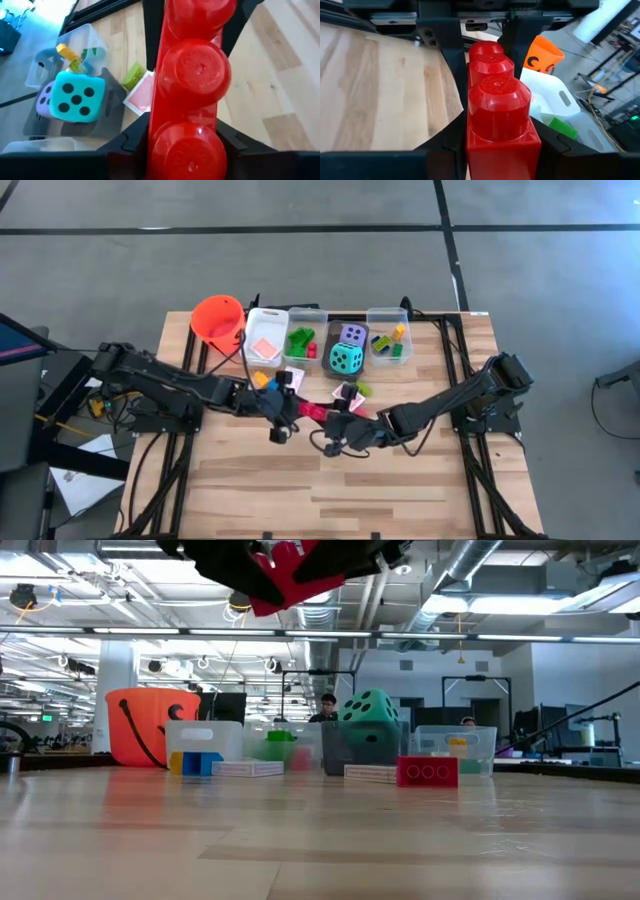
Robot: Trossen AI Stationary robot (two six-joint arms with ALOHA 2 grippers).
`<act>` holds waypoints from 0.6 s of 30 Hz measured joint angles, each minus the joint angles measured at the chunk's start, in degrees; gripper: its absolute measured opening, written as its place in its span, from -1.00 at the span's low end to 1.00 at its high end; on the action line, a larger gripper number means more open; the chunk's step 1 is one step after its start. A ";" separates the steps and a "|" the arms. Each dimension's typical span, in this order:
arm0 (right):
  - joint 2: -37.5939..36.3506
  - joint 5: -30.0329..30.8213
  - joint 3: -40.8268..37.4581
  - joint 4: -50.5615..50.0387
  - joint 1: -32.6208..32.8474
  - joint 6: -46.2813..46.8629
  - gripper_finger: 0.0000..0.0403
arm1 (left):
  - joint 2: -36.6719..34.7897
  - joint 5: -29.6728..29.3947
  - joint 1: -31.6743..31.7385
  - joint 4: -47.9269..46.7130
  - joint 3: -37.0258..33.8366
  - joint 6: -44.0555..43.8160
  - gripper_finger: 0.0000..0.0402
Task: Pick & Place Toys
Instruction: Put the large red game piece into the left transparent bin
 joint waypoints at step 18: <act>0.00 1.30 0.02 1.45 0.97 1.84 0.21 | -1.09 -26.61 9.81 -20.15 0.00 0.43 -0.37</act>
